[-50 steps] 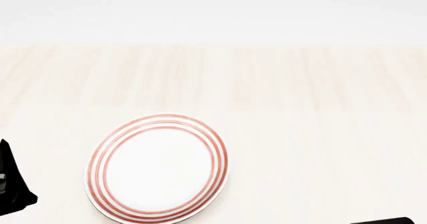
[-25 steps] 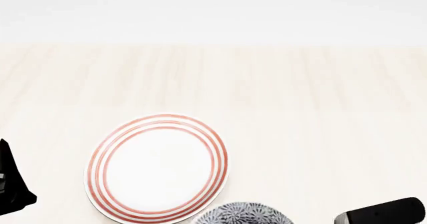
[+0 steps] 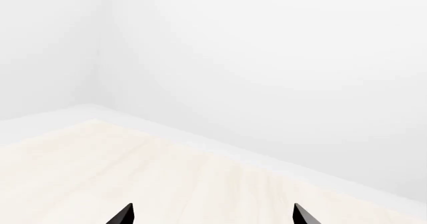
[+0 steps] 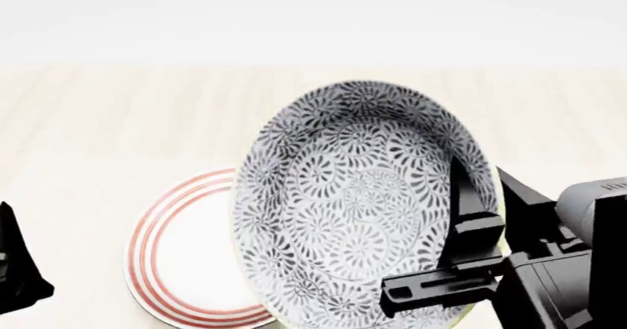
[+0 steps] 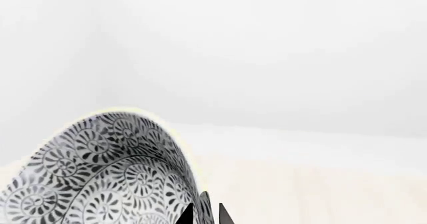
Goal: Put the bowl on the plate.
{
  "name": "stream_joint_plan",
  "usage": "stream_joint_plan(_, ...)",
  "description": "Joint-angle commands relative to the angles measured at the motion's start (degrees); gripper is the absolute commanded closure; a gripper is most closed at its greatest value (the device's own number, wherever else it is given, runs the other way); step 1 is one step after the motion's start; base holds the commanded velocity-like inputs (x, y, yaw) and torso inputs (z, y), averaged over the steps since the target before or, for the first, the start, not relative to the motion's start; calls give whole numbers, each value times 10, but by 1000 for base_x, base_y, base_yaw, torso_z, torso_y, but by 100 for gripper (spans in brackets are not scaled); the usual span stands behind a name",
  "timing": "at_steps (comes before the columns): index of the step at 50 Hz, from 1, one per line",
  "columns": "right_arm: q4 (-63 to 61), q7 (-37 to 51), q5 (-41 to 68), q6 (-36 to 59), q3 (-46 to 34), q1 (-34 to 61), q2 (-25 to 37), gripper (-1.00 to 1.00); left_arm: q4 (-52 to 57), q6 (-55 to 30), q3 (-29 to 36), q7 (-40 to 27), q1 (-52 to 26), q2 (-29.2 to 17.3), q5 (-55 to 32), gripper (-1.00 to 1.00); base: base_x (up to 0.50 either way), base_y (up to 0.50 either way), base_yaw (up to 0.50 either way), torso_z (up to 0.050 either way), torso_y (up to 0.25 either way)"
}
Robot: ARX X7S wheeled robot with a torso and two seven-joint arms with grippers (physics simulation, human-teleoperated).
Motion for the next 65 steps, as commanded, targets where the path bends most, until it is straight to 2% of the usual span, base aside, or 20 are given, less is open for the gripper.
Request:
stream_joint_plan(1, 109, 34, -34, -6, -45, 75, -45, 100, 0, 1, -3, -3, 0, -3, -7, -100, 0, 0, 0, 0, 0)
stream_joint_plan(7, 244, 35, -47, 14, -90, 122, -83, 100, 5, 3, -8, -3, 6, -6, -14, -100, 0, 0, 0, 0, 0)
stream_joint_plan(15, 400, -9, -64, -32, -94, 173, -143, 100, 11, 4, -13, -5, 11, -8, -22, -100, 0, 0, 0, 0, 0)
stream_joint_plan(29, 401, -9, -62, -35, -96, 173, -142, 100, 11, 7, -11, -8, 12, -11, -24, -100, 0, 0, 0, 0, 0)
stream_joint_plan(31, 471, -5, 70, -24, -14, 179, -181, 100, 14, 6, -9, -9, 13, -11, -24, -100, 0, 0, 0, 0, 0)
stream_joint_plan(35, 560, 26, 111, -19, 6, 197, -201, 100, 11, 6, -6, -10, 9, -12, -23, -100, 0, 0, 0, 0, 0)
stream_joint_plan(37, 579, 48, 72, -12, -26, 206, -191, 100, 7, 8, -3, -9, 7, -12, -21, -100, 0, 0, 0, 0, 0)
stream_joint_plan(50, 649, 69, 16, 6, -103, 277, -209, 100, 1, 15, -5, -9, 10, -14, -23, -100, 0, 0, 0, 0, 1)
stream_joint_plan(55, 692, 18, -51, -18, -168, 318, -215, 100, 0, 18, -8, -10, 11, -14, -26, -100, 0, 0, 0, 0, 0)
stream_joint_plan(65, 765, -92, -113, -75, -235, 359, -246, 100, 3, 25, -16, -12, 18, -12, -37, -100, 0, 0, 0, 0, 1)
